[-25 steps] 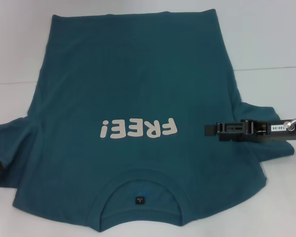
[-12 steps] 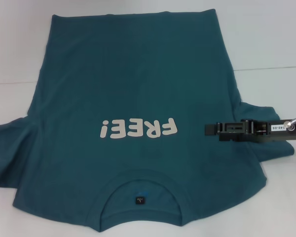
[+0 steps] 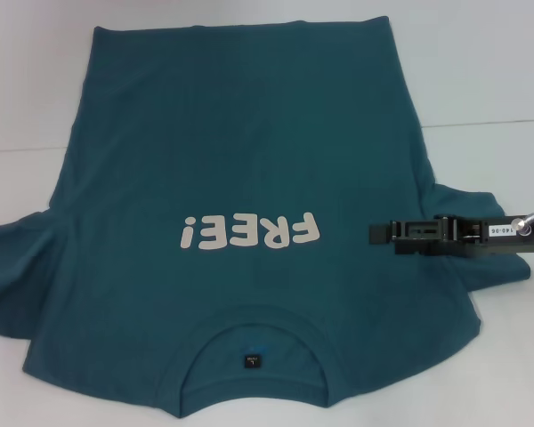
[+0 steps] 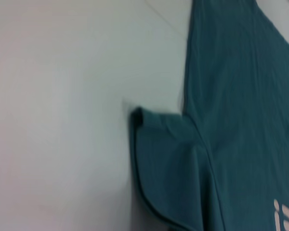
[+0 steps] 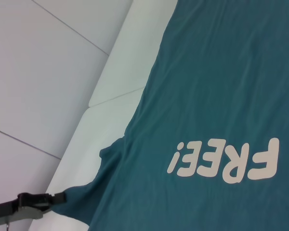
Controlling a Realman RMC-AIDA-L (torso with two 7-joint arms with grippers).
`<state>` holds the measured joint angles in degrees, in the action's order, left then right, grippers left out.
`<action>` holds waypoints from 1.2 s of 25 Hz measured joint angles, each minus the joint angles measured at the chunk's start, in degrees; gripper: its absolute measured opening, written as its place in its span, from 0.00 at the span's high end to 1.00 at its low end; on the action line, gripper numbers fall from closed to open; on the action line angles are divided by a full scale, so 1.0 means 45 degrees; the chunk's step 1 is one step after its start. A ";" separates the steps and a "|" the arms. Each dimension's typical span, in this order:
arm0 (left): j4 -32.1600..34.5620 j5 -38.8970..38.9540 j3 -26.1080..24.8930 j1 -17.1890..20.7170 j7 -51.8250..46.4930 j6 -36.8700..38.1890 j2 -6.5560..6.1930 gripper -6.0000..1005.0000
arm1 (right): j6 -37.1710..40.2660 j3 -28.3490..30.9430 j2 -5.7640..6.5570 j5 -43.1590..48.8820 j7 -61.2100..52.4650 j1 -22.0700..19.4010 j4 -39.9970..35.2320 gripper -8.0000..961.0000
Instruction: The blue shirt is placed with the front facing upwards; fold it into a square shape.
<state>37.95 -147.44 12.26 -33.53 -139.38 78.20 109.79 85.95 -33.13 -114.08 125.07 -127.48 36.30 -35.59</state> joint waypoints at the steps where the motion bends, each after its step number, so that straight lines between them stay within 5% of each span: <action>1: 0.0025 0.0000 -0.0208 0.0016 -0.0010 -0.0010 -0.0046 0.95 | 0.0001 -0.0001 0.0000 0.0000 -0.0007 0.0000 0.0000 0.05; 30: -0.0101 0.1507 -0.0969 -0.0228 0.0156 0.1115 -0.0564 0.94 | 0.0035 -0.0001 0.0000 0.0000 -0.0031 0.0001 0.0000 0.05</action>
<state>37.49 -140.66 7.90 -34.55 -138.68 83.22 107.25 86.11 -33.13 -114.08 125.07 -127.62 36.30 -35.59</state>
